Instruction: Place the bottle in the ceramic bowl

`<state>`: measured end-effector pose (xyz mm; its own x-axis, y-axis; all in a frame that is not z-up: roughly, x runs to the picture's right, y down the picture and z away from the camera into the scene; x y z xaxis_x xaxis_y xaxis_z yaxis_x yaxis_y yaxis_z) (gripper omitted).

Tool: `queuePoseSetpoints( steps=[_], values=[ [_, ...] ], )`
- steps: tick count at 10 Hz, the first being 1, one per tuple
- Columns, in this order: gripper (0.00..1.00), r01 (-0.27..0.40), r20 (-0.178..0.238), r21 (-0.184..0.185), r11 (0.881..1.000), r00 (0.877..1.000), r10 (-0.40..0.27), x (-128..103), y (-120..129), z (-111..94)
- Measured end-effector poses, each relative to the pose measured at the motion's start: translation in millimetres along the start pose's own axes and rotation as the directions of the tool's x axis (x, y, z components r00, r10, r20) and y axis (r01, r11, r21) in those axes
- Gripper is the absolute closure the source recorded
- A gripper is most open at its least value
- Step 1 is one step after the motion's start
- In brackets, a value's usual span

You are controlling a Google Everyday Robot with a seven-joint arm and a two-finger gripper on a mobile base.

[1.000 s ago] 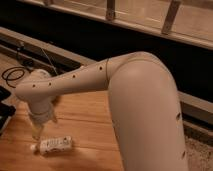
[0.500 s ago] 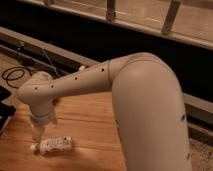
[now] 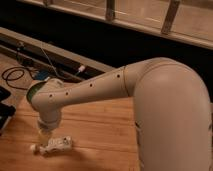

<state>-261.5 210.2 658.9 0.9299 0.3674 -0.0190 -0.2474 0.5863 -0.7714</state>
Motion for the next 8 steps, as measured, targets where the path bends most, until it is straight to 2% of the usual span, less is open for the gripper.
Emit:
queuePoseSetpoints(
  steps=[2,6,8],
  values=[
    [0.35,-0.003,-0.004,-0.001,1.0,1.0,0.003,0,-1,0],
    [0.35,0.036,-0.013,-0.045,0.998,0.999,-0.036,0,-5,28],
    [0.35,0.053,-0.015,-0.066,0.996,0.998,-0.054,-1,-4,33]
  ],
)
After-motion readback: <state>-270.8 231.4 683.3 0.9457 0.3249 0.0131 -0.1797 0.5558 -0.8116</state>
